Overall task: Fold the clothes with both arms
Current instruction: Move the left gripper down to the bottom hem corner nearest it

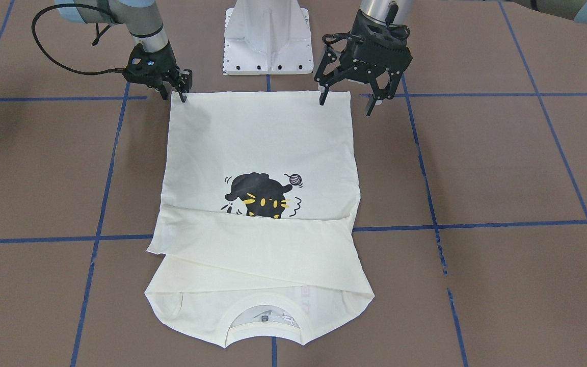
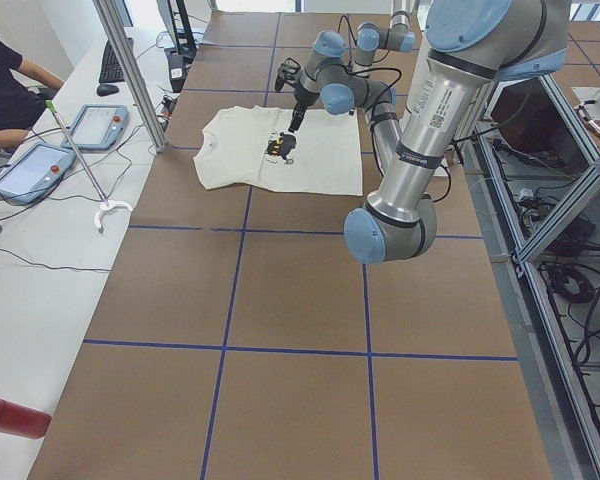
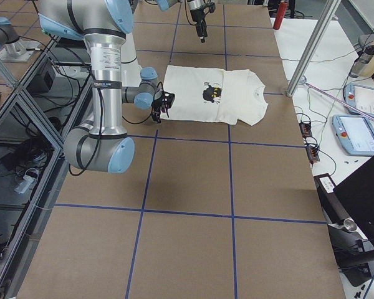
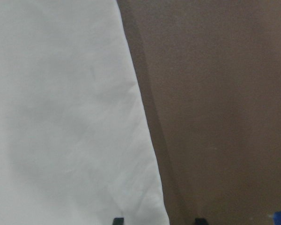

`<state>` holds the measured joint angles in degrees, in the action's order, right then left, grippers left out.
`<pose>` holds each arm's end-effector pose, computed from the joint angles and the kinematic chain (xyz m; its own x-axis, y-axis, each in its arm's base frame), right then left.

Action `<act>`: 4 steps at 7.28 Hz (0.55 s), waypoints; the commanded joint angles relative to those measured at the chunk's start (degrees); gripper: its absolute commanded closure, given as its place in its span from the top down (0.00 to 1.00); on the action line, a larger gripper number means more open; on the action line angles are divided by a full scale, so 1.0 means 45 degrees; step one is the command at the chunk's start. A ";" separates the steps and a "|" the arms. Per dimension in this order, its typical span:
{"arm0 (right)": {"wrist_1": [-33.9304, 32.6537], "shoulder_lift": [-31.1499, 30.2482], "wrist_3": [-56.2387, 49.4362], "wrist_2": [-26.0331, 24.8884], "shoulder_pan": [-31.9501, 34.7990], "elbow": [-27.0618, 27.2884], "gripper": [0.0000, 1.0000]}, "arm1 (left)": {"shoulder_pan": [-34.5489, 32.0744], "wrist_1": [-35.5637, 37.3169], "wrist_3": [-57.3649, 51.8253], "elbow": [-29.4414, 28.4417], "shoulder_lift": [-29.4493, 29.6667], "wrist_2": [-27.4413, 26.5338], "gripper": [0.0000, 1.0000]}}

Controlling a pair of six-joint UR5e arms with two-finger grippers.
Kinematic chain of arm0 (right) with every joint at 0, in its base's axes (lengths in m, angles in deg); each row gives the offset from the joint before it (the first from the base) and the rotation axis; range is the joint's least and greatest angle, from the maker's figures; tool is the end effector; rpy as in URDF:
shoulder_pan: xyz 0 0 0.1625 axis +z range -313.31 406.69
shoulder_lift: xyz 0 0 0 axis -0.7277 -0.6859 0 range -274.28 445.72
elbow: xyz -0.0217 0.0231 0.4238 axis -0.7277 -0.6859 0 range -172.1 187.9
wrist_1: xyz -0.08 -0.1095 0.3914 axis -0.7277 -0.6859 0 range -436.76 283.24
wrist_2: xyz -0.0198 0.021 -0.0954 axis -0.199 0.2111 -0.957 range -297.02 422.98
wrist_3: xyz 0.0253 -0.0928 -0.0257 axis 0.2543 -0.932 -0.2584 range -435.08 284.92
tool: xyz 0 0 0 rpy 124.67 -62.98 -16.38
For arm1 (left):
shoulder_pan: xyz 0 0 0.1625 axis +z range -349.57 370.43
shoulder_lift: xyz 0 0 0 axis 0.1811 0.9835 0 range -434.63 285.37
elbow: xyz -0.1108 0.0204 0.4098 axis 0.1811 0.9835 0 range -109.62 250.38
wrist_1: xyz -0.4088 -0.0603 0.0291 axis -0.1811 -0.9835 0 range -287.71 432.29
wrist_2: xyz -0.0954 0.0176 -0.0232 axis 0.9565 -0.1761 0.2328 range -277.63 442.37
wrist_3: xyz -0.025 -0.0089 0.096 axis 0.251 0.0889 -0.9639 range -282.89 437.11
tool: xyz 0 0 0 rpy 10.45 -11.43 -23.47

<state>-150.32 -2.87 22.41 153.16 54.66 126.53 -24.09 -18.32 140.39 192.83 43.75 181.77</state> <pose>-0.4676 -0.1997 0.3873 0.6584 0.2239 0.7186 -0.2242 0.9697 -0.0967 0.3680 -0.3951 0.1533 0.5501 0.1600 -0.8197 0.2166 0.9206 0.3250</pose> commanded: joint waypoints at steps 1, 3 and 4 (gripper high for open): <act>0.0000 0.0000 -0.0006 0.0155 -0.0052 0.0042 0.30 | -0.0024 -0.0002 -0.0001 -0.0002 0.0000 0.0000 1.00; 0.0000 0.0000 -0.0006 0.0410 -0.0032 0.0120 0.00 | -0.0044 -0.0002 -0.0001 -0.0002 0.0000 0.0000 1.00; 0.0000 0.0000 -0.0006 0.0391 -0.0013 0.0178 0.00 | -0.0044 0.0017 0.0019 -0.0002 0.0000 0.0000 1.00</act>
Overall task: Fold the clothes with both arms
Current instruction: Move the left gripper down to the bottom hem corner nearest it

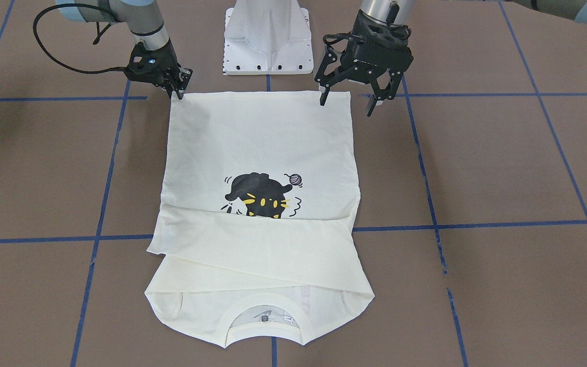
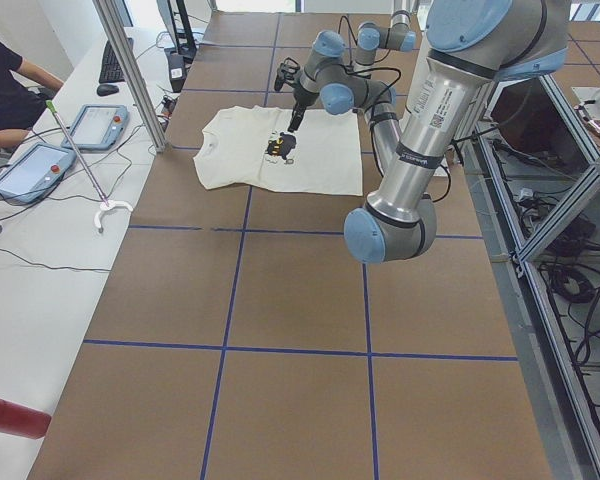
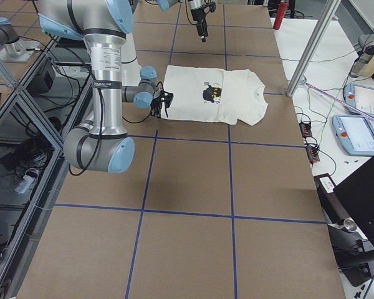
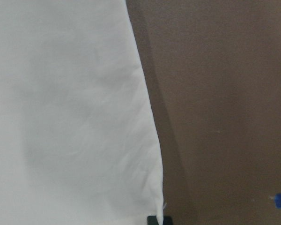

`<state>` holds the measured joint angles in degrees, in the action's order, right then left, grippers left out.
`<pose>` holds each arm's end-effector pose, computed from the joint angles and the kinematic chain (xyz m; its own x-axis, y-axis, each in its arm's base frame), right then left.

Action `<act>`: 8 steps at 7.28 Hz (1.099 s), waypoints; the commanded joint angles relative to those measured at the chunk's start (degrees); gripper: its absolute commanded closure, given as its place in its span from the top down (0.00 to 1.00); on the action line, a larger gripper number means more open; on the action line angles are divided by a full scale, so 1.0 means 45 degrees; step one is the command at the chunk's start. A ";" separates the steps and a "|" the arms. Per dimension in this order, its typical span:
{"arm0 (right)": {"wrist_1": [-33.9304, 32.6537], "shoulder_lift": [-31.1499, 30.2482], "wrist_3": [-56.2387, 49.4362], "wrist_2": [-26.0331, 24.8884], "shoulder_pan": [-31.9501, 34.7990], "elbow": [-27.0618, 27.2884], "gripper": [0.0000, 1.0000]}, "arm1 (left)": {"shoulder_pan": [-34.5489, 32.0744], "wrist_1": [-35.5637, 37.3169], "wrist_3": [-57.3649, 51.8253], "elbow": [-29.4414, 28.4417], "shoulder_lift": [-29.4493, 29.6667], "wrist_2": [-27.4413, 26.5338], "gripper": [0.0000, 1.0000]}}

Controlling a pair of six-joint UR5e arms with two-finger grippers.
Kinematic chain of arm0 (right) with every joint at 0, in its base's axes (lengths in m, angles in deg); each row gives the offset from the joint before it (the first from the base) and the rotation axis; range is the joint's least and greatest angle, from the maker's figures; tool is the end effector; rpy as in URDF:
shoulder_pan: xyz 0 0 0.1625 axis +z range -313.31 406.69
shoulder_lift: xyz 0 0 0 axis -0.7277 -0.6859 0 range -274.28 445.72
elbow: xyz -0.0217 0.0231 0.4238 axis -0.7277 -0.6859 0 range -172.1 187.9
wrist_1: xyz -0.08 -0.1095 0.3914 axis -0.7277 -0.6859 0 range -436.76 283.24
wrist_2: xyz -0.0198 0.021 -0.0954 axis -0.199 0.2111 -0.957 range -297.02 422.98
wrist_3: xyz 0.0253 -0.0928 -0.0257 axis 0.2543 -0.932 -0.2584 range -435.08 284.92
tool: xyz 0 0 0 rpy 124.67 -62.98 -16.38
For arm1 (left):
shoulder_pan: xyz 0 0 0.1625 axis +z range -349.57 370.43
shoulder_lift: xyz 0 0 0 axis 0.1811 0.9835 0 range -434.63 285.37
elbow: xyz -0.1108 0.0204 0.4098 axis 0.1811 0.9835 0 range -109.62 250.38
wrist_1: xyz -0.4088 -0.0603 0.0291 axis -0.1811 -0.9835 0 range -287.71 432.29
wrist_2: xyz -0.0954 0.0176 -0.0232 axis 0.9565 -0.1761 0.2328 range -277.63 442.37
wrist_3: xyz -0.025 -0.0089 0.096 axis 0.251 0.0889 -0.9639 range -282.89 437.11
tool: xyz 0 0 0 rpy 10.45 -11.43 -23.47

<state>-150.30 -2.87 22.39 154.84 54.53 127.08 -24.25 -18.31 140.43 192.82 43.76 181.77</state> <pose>-0.4665 -0.1955 0.3827 0.6546 0.2214 0.7228 -0.1997 0.9728 -0.1171 0.3669 -0.3962 0.1533 0.5505 0.1577 -0.8198 0.2195 0.9201 0.3244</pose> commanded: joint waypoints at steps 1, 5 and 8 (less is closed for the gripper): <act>-0.0005 -0.0038 0.0038 -0.0138 0.0054 0.0347 0.00 | -0.0007 0.0016 0.0011 -0.0019 -0.0019 0.0000 1.00; -0.0005 -0.0001 0.0058 -0.0178 0.0307 0.1248 0.00 | 0.1156 -0.2355 0.3475 -0.0215 -0.3094 0.0978 1.00; 0.0015 0.0039 0.0039 -0.0139 0.0405 0.1248 0.00 | 0.4767 -0.3207 0.7696 -0.0738 -0.4043 -0.1476 1.00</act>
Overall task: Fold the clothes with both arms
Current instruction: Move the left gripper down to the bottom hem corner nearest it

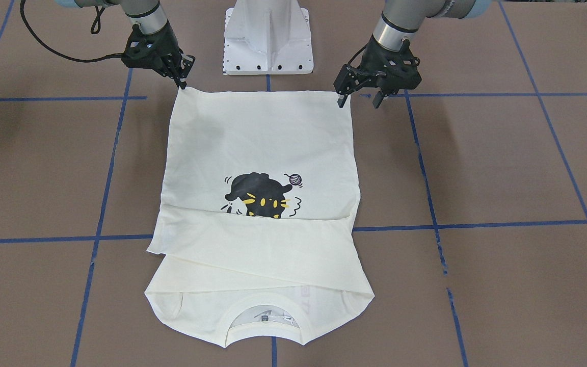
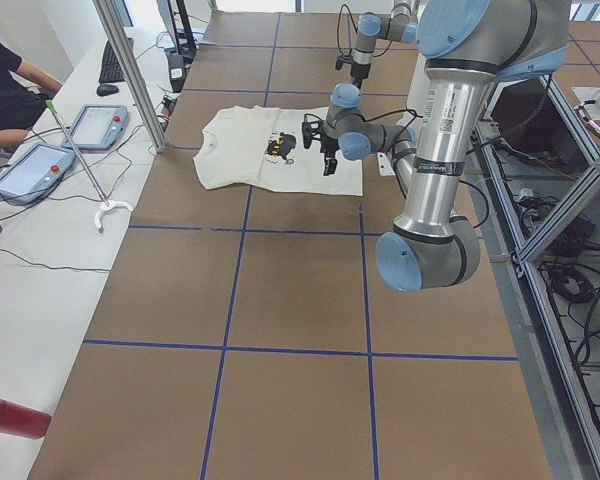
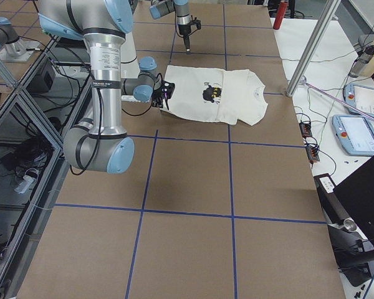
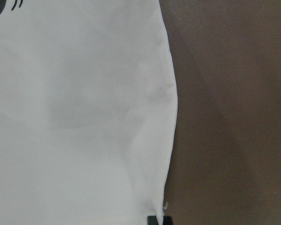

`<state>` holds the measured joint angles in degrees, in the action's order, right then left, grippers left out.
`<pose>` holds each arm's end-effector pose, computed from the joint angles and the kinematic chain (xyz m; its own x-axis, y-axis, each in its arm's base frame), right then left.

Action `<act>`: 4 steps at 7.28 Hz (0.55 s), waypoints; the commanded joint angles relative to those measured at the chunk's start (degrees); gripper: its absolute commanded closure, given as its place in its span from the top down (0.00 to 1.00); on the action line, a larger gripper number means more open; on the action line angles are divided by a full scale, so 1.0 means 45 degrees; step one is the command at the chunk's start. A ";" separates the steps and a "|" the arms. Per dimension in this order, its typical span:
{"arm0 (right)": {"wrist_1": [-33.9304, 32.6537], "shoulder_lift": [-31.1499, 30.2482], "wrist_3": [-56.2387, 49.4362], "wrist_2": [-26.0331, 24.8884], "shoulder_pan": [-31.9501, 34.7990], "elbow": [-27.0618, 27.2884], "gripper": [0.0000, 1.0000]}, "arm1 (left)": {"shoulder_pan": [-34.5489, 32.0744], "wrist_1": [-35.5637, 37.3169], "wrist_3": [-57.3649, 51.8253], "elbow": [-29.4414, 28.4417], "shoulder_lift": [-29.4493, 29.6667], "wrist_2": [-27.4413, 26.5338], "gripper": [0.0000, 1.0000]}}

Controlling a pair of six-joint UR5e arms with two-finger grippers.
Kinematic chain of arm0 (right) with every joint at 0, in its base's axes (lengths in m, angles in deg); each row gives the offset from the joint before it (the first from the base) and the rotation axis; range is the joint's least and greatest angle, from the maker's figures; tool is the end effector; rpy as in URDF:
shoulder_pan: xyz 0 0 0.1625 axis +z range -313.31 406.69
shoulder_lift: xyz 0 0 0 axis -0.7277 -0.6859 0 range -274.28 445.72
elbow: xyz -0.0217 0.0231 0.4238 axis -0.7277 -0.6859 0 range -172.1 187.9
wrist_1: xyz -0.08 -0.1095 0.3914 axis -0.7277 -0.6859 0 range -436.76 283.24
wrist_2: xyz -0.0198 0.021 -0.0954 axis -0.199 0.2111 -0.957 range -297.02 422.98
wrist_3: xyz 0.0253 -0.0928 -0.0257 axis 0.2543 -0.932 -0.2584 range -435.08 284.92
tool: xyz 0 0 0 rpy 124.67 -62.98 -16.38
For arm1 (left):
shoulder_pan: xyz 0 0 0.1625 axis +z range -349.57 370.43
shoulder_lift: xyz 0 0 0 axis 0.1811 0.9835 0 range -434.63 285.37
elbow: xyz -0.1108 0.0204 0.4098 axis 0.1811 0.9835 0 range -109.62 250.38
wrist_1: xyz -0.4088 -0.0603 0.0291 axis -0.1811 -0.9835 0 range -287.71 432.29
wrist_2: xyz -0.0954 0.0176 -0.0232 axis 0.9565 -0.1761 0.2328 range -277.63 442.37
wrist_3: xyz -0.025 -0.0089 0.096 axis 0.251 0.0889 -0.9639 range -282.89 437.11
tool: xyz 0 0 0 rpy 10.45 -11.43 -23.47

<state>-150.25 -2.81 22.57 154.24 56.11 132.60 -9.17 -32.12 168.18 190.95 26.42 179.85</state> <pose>-0.4393 -0.2057 0.3370 0.5733 0.2301 0.7863 -0.2248 0.9671 -0.1191 0.4422 -0.2852 0.2916 0.5220 -0.2056 -0.8278 0.2406 0.9666 -0.0884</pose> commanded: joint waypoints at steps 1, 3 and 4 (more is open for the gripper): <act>0.0003 0.0025 -0.0003 0.0012 0.0112 0.0023 0.00 | 0.2084 -0.0023 0.2256 -0.0385 -0.0229 -0.1174 1.00; 0.0003 0.0025 -0.0003 0.0013 0.0152 0.0120 0.00 | 0.2364 0.0970 0.2341 -0.0405 -0.0191 -0.1273 0.99; 0.0003 0.0025 -0.0003 0.0013 0.0152 0.0159 0.00 | 0.2365 0.0975 0.2283 -0.0444 -0.0191 -0.1273 0.95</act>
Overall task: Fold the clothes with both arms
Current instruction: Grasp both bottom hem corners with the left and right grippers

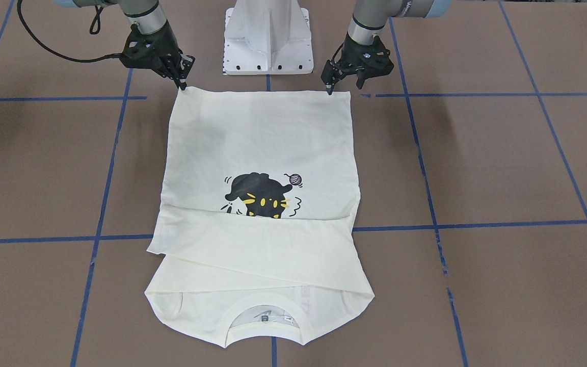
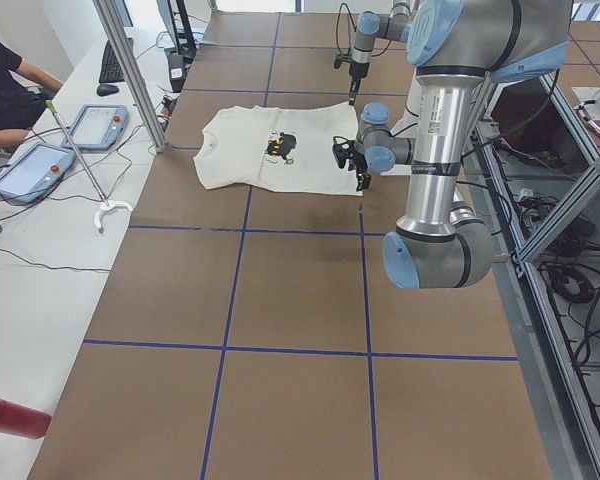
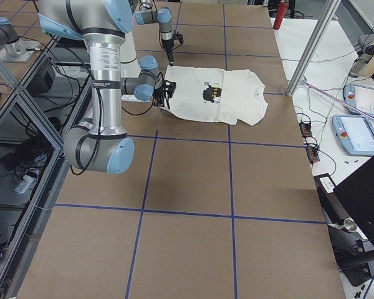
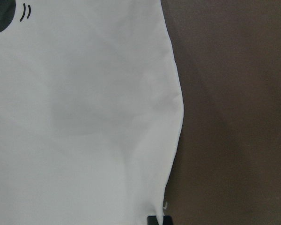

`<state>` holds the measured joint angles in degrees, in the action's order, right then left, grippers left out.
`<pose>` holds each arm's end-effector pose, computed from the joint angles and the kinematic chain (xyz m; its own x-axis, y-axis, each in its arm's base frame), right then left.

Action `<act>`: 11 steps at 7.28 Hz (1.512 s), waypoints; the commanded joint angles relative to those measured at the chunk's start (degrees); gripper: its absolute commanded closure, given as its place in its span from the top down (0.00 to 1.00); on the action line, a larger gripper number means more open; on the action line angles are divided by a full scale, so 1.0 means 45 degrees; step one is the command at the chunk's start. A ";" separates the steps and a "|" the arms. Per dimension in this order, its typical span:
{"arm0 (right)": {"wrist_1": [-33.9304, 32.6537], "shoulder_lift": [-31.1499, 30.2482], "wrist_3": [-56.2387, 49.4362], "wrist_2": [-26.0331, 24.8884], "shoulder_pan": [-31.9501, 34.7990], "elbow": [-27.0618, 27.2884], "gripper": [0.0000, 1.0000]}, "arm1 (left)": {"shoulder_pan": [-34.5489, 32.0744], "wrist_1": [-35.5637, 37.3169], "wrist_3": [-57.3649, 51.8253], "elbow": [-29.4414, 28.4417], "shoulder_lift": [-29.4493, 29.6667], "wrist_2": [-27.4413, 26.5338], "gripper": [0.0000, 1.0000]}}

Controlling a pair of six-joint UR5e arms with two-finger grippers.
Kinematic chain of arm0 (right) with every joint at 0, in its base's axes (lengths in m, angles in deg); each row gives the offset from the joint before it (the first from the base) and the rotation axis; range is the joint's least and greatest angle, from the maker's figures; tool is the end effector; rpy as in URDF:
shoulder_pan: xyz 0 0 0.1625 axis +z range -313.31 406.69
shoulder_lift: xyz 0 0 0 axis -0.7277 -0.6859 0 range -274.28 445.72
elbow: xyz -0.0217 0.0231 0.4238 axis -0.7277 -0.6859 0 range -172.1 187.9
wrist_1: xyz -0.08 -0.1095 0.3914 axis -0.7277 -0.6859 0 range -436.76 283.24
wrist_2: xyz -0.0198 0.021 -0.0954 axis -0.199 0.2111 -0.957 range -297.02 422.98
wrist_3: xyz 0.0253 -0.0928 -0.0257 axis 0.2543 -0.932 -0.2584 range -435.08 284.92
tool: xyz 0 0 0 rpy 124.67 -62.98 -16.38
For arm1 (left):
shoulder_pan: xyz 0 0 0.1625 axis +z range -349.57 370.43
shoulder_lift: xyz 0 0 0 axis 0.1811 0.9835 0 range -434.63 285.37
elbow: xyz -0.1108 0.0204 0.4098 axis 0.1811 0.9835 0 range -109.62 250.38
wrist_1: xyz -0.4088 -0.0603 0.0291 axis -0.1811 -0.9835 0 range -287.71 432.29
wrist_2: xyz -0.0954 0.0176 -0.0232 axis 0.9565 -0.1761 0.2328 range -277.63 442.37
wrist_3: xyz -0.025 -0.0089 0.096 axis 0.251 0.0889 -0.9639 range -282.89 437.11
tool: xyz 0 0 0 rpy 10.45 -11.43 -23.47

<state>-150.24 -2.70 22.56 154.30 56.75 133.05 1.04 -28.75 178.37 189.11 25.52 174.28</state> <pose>-0.4354 -0.2102 0.3325 0.5631 0.2350 0.7922 -0.2335 0.9649 -0.1202 0.4924 -0.2131 0.3224 0.5961 -0.2965 -0.7462 0.2592 0.9506 -0.1706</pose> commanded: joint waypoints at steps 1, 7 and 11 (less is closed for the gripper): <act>0.0000 0.0001 0.0000 0.0001 0.0011 0.0059 0.00 | 0.0095 0.0285 -0.0078 -0.0056 0.0010 -0.0054 0.94; 0.0000 0.0001 -0.0059 0.0079 0.0226 0.0059 0.00 | 0.0134 0.0286 -0.0157 -0.0876 0.0224 -0.0152 0.85; 0.0000 -0.0019 -0.0097 0.0098 0.0285 0.0059 0.00 | 0.0134 0.0286 -0.0138 -0.0857 0.0224 -0.0269 0.26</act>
<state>-150.24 -2.71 22.22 154.72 57.97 133.32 1.56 -27.47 177.74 185.28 26.50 173.15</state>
